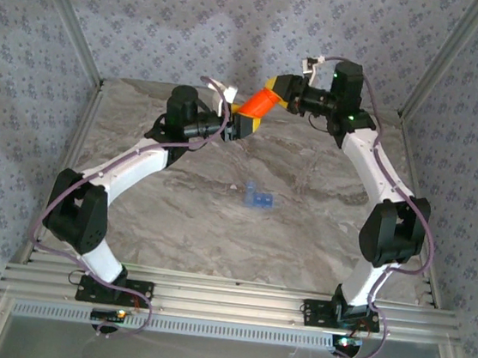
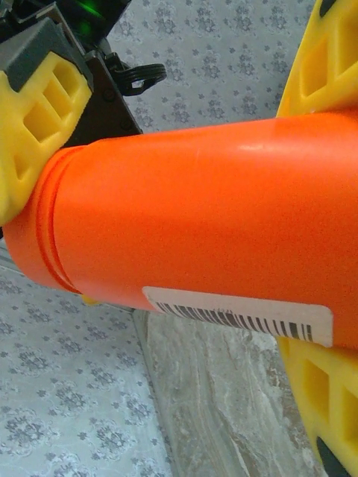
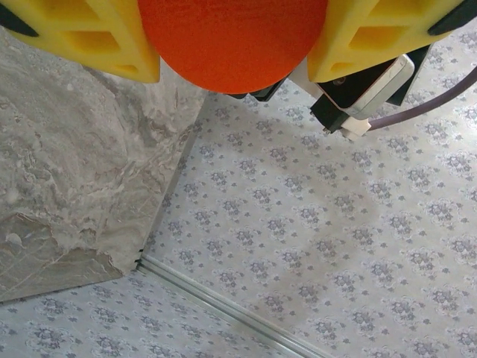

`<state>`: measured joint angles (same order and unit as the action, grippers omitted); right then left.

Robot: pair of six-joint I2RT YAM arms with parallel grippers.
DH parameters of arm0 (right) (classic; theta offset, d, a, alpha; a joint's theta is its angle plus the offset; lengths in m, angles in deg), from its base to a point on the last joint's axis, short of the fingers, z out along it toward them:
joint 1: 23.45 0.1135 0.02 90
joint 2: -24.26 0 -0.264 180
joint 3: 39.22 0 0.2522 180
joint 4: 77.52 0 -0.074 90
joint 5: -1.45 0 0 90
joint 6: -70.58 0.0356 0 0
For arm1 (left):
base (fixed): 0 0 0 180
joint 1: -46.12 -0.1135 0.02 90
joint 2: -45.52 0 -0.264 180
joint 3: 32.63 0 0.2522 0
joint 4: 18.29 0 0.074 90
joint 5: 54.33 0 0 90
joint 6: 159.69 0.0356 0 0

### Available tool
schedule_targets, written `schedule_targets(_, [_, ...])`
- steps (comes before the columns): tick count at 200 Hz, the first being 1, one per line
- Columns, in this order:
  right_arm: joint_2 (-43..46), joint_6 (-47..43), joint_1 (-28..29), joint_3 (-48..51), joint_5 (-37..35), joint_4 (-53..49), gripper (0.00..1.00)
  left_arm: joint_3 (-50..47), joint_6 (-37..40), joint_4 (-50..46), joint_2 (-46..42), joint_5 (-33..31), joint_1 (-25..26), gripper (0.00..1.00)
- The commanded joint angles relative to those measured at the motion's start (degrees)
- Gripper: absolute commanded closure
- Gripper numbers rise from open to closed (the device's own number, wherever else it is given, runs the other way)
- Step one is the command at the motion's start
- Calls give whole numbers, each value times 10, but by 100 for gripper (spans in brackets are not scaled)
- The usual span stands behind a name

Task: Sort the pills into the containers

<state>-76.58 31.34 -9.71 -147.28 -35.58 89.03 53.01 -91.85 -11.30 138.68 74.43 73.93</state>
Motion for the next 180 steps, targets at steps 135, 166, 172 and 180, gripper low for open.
schedule_targets(135, [20,2,33,-41,-146,-79,28,9,107,-32,-30,-121,-3,100])
schedule_targets(166, [33,38,25,-45,-161,-99,8,1,128,-33,-32,-142,-3,100])
schedule_targets(172, [33,42,22,-49,-168,-117,7,0,134,-35,-33,-146,-2,100])
schedule_targets(180, [33,56,20,-51,-180,-132,5,-1,145,-38,-34,-155,-1,100])
